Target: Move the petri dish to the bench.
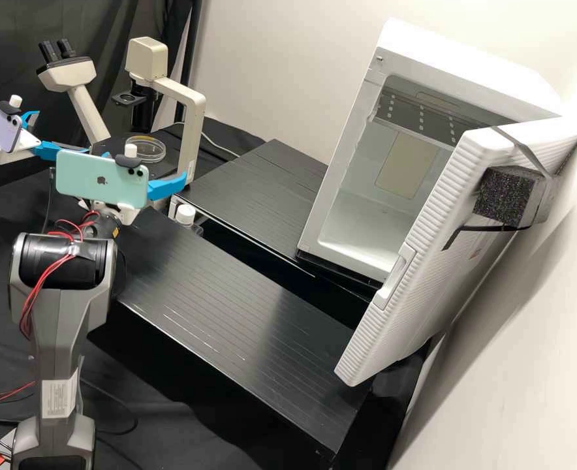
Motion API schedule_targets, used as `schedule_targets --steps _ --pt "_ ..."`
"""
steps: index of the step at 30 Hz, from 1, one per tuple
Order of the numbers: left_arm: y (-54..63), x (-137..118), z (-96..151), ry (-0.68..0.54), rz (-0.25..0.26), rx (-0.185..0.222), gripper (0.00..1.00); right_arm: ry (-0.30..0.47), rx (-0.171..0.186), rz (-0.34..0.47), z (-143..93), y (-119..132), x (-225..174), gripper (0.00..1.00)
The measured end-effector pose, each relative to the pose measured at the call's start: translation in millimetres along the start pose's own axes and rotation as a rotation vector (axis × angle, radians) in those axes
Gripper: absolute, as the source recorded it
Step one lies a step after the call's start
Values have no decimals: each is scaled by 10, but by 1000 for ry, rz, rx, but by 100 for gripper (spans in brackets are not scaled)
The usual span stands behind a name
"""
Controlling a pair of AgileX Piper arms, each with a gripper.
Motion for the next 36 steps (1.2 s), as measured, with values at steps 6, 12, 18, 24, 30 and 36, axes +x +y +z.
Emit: schedule_targets --steps 6,12,18,24,30,36 --pt "0 0 0 0 0 0 100 9 28 -40 -105 -100 280 100" --pt "0 0 0 0 0 0 100 -1 71 -77 -109 -304 552 100" --pt "0 0 0 0 0 0 100 -23 79 -119 -60 -499 702 100" --pt "0 0 0 0 0 0 100 -34 108 -115 -90 -556 883 100" --pt "0 0 0 0 0 0 100 -40 65 -132 -132 -608 1049 100" --pt "0 0 0 0 0 0 100 -88 11 -139 -127 -714 1179 100"
